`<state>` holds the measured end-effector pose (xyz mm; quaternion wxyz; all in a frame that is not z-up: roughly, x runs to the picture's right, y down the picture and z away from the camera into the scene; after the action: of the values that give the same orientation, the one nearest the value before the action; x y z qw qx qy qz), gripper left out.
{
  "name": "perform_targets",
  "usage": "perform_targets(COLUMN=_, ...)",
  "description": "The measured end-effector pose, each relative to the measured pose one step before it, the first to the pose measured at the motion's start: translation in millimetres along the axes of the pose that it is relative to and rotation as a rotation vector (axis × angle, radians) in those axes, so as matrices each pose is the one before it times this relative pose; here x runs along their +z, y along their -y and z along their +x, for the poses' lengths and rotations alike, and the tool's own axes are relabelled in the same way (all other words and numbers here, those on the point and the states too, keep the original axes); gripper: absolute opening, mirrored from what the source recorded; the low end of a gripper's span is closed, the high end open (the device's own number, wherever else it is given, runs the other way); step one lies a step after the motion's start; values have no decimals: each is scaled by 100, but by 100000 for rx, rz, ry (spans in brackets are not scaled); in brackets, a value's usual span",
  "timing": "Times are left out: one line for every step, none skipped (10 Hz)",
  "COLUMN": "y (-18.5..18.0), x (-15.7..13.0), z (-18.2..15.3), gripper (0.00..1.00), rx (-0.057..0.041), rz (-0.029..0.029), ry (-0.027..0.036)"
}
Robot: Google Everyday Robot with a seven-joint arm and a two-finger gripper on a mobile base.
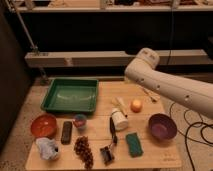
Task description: Wipe purple bowl with eraser
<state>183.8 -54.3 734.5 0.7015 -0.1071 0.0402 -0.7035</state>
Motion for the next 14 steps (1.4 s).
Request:
perform_targets(y=-145, x=-9, z=-71, gripper=80, rx=156, rz=-467, ry=209)
perform_targets(y=115, x=30, z=-262, gripper=80, rx=-631, rz=170, ry=1061)
perform_targets(y=539, x=-183, z=-377, gripper=80, rx=-1800, rz=1085, ry=1715)
perform_targets(y=1255, x=-716, z=-773, gripper=80, rx=-2984, rz=2381, ry=2586)
perform_targets(y=1653, x=-1239, z=-1461, gripper=80, rx=-3882, rz=2698, ry=2954)
perform_targets(y=1238, x=-1126, z=-1559, gripper=80, rx=-3604, rz=2014, ry=2434)
perform_targets(y=855, x=-961, z=-1800, gripper=80, rx=-4505, rz=1720, ry=3480)
perform_targets(y=538, x=-466, z=-1030, gripper=80, rx=-2780, rz=996, ry=2083)
perform_targets(y=394, x=-117, z=-235, gripper=80, rx=-1118, rz=525, ry=564)
perform_targets(y=34, x=23, z=-3, gripper=80, rx=-51, rz=32, ry=23)
perform_targets(y=7, x=-16, z=17, gripper=80, rx=6, rz=19, ry=-54)
perform_targets(y=7, x=-10, z=14, gripper=80, rx=-9, rz=9, ry=-35)
perform_targets(y=28, x=-8, z=6, gripper=80, rx=-28, rz=40, ry=-15)
perform_targets(y=-64, x=-16, z=34, gripper=80, rx=206, rz=34, ry=52)
